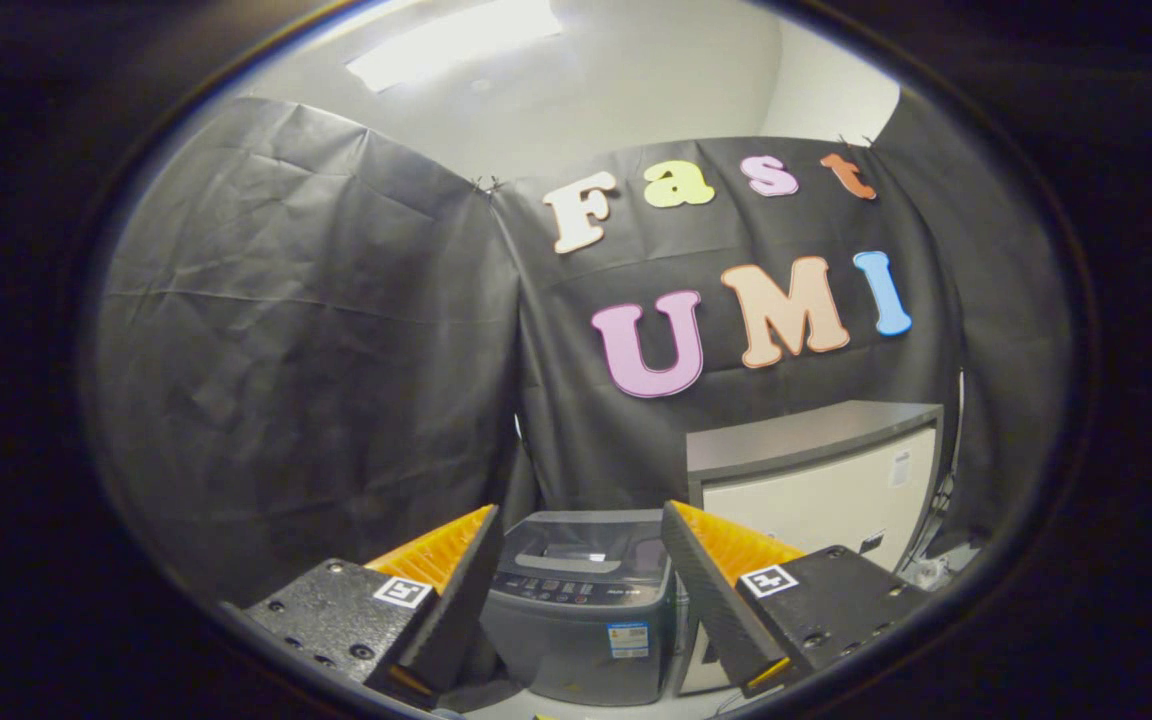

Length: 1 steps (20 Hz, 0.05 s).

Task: Put the clothes into the washing machine and then close the washing machine lid.

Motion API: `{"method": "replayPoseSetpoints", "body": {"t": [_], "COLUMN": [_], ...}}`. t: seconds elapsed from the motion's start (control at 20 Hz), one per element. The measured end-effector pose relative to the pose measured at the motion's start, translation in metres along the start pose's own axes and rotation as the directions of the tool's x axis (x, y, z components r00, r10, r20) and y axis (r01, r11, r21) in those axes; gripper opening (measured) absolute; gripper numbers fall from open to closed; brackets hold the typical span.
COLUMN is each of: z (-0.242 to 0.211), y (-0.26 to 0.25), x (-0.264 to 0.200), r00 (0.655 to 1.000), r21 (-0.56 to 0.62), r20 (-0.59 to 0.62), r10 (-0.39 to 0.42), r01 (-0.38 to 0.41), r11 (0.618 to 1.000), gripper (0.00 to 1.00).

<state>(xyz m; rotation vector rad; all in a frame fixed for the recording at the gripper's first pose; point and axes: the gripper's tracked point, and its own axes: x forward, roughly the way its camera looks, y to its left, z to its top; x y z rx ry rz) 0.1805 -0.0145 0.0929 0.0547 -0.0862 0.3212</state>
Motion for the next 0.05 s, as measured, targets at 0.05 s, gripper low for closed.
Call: {"method": "replayPoseSetpoints", "body": {"t": [0.05], "z": [-0.0011], "y": [-0.0016], "x": [0.0017], "r00": [1.0], "r21": [-0.004], "r20": [-0.003], "r10": [-0.003], "r01": [0.003], "r11": [1.0], "gripper": [0.97]}}
